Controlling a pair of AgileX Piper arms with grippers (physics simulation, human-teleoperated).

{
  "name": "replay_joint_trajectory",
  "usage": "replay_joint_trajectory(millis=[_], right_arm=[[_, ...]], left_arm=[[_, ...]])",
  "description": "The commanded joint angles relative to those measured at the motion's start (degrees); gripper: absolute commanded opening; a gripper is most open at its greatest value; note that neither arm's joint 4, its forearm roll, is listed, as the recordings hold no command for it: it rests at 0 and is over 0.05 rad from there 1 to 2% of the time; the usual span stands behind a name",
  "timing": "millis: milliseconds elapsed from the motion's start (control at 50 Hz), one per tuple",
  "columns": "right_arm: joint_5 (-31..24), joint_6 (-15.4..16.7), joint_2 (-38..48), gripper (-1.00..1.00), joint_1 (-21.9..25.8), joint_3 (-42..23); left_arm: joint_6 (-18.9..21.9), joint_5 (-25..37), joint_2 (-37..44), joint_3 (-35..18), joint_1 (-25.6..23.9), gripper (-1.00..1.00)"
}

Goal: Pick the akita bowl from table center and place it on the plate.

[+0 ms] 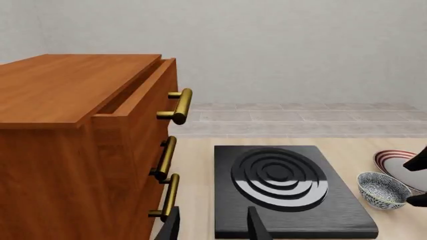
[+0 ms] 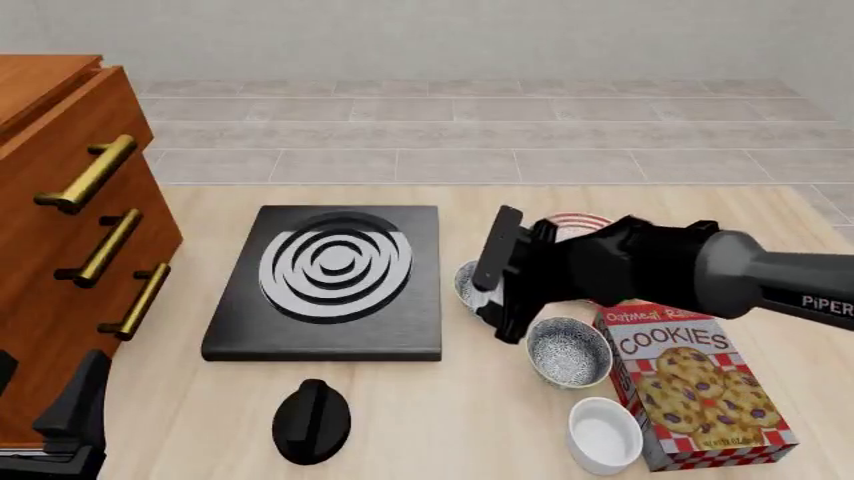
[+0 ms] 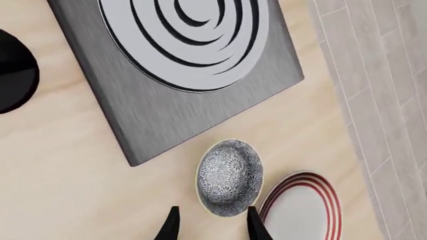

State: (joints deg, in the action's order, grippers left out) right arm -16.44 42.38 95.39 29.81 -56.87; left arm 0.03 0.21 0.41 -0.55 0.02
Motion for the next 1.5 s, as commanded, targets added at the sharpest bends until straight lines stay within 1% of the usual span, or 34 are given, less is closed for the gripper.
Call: replay_joint_trajectory(millis=[20, 80, 180, 240, 300, 340, 360, 660, 800, 960, 1000, 1040, 1180, 1240, 1260, 1280, 1320, 1360, 1380, 1420, 1440, 1500], right_arm=[[0.1, 4.2, 4.1, 1.0, -1.5, -0.8], [0.0, 5.2, 4.3, 1.0, -1.7, -1.5], [0.1, 5.8, 4.5, 1.0, -1.4, -1.3], [1.0, 7.6, 5.4, 1.0, -2.4, -0.6], [0.4, 8.0, 5.7, 1.0, -2.5, -1.4], [1.0, 9.8, 5.4, 1.0, -3.8, -1.6], [1.0, 10.2, 5.6, 1.0, -3.9, -1.8], [-0.7, 7.3, 9.7, 1.0, -1.4, -7.4], [-1.5, 6.6, 11.5, 1.0, 0.0, -8.5], [-1.0, 6.9, 12.7, 1.0, 0.2, -8.1], [-0.5, 7.9, 13.2, 1.0, -0.1, -8.1], [-0.5, 8.2, 13.8, 1.0, -0.3, -8.7], [-0.4, 7.3, 15.3, 1.0, -0.2, -9.1], [-0.5, 6.0, 16.0, 1.0, 0.2, -8.9], [-1.0, 4.8, 16.4, 1.0, 0.5, -9.2], [-2.2, 2.9, 16.8, 1.0, 1.7, -9.6], [-1.4, 2.4, 16.8, 1.0, 0.8, -9.7], [-0.8, 3.0, 17.0, 1.0, 0.3, -9.3], [-0.8, 2.5, 17.4, 1.0, 0.5, -9.1], [-1.2, 0.6, 17.9, 1.0, 1.2, -9.3], [-1.0, 0.2, 18.0, 1.0, 1.2, -9.4], [0.2, 0.5, 18.6, 1.0, 0.5, -9.0]], left_arm=[[0.0, 0.0, 0.0, 0.0, 0.0, 1.0], [0.0, 0.0, 0.0, 0.0, 0.0, 1.0], [0.0, 0.0, 0.0, 0.0, 0.0, 1.0], [0.0, 0.0, 0.0, 0.0, 0.0, 1.0], [0.0, 0.0, 0.0, 0.0, 0.0, 1.0], [0.0, 0.0, 0.0, 0.0, 0.0, 1.0], [0.0, 0.0, 0.0, 0.0, 0.0, 1.0], [0.0, 0.0, 0.0, 0.0, 0.0, 1.0], [0.0, 0.0, 0.0, 0.0, 0.0, 1.0], [0.0, 0.0, 0.0, 0.0, 0.0, 1.0], [0.0, 0.0, 0.0, 0.0, 0.0, 1.0], [0.0, 0.0, 0.0, 0.0, 0.0, 1.0], [0.0, 0.0, 0.0, 0.0, 0.0, 1.0], [0.0, 0.0, 0.0, 0.0, 0.0, 1.0], [0.0, 0.0, 0.0, 0.0, 0.0, 1.0], [0.0, 0.0, 0.0, 0.0, 0.0, 1.0], [0.0, 0.0, 0.0, 0.0, 0.0, 1.0], [0.0, 0.0, 0.0, 0.0, 0.0, 1.0], [0.0, 0.0, 0.0, 0.0, 0.0, 1.0], [0.0, 0.0, 0.0, 0.0, 0.0, 1.0], [0.0, 0.0, 0.0, 0.0, 0.0, 1.0], [0.0, 0.0, 0.0, 0.0, 0.0, 1.0]])
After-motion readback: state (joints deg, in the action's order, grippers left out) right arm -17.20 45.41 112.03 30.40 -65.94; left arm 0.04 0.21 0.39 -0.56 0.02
